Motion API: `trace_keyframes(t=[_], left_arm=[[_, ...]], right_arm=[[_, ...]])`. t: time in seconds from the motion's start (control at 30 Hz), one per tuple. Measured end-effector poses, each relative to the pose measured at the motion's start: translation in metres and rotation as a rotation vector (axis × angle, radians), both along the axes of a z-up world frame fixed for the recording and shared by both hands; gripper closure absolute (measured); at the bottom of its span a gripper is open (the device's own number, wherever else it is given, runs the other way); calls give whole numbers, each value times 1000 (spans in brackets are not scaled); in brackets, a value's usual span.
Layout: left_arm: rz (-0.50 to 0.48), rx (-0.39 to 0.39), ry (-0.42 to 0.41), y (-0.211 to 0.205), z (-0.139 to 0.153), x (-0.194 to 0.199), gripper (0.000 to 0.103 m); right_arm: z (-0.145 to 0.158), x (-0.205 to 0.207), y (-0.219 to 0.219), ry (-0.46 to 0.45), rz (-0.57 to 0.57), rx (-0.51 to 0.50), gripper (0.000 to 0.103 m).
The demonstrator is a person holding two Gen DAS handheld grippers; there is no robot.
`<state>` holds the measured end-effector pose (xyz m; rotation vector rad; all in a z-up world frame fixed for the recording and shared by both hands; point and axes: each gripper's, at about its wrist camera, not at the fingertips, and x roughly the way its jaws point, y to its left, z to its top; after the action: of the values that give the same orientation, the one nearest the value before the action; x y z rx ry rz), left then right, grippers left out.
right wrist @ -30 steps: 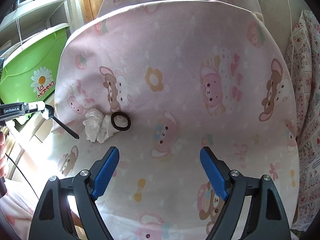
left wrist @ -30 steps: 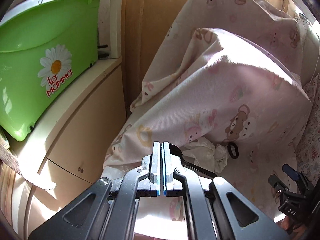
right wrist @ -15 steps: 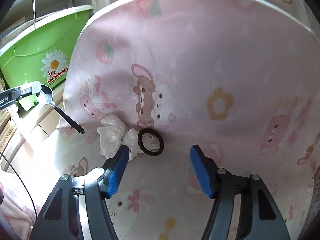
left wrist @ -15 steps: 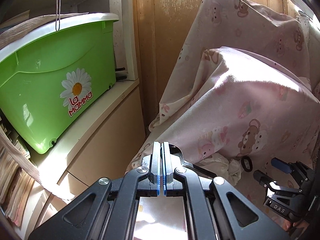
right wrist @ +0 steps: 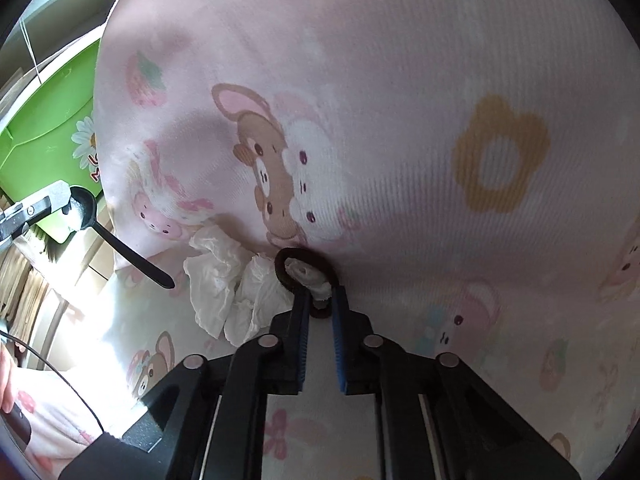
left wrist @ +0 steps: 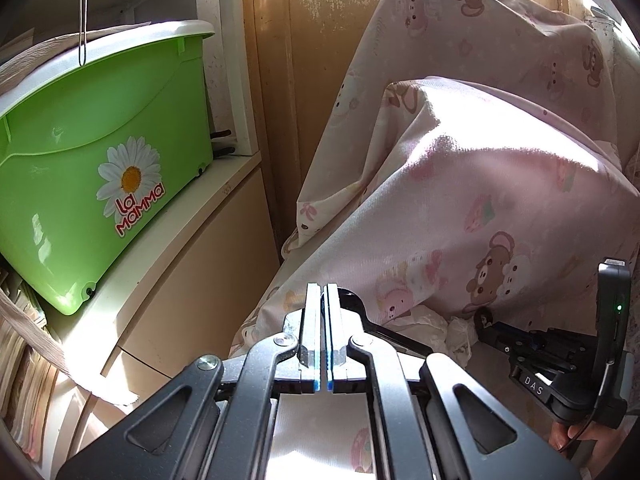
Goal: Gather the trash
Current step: 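Grasp the black hair tie with the right tool while the left tool holds the spoon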
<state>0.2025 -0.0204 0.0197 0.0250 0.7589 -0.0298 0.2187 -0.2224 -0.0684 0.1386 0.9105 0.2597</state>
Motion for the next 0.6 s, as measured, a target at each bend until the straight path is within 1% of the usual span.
trace_keyframes(t=[0.1,0.2,0.3,0.37,0.43,0.5,0.6], left_arm=[[5,-6,-5,2,3,-2,102],[14,-9,-9,6,4,-4,102],[20,-11,-11,8,5,-5,102],[29,-7,-18,9,6,-6,102],[37,0,-20,10,5,-8,102],[40,-2,-20,10,5,-9,102],[40,-15,-19,11,6,-10,102]], right_arm=[[4,-8,0,-14,-11,-5,100],[12,-22,0,-47,-13,-5,100],[20,-34,3,-74,4,-14,100],[25,-40,8,-101,35,-11,100],[28,-41,15,-127,50,-16,100],[27,-37,21,-126,55,-13,99],[21,-22,27,-105,54,-37,97]])
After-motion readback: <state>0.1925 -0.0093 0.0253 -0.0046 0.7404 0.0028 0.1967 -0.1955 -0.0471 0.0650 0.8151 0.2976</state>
